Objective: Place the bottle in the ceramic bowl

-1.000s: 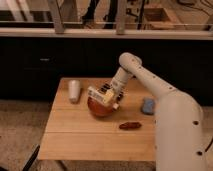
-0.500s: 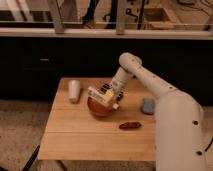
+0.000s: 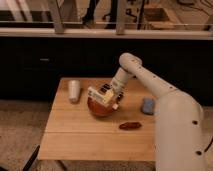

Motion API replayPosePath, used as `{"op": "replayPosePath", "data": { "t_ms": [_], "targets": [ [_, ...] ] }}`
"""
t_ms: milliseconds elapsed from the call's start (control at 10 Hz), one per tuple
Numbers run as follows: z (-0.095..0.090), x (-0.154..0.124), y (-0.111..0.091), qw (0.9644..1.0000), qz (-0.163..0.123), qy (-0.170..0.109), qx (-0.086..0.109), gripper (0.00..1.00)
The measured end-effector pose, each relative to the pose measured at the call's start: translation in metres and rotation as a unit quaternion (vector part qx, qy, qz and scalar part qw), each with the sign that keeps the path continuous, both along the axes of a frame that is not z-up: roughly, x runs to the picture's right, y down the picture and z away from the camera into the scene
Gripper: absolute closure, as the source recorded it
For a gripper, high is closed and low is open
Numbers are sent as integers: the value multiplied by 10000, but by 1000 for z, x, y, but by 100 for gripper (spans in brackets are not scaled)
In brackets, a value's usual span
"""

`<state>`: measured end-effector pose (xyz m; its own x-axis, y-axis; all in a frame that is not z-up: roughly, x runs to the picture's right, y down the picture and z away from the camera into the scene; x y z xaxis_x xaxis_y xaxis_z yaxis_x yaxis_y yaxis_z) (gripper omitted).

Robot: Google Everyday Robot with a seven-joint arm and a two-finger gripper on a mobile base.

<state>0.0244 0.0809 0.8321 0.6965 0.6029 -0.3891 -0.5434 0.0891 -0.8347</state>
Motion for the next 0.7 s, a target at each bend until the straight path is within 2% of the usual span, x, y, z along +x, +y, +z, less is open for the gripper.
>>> {"op": "replayPosePath", "data": {
  "t_ms": [300,500,700],
  "targets": [
    [-1,0,1,10000,11,1,-30,99],
    [-1,0,1,10000,22,1,-51,94],
    [-2,1,1,10000,38,7,-76,94]
  ]
}}
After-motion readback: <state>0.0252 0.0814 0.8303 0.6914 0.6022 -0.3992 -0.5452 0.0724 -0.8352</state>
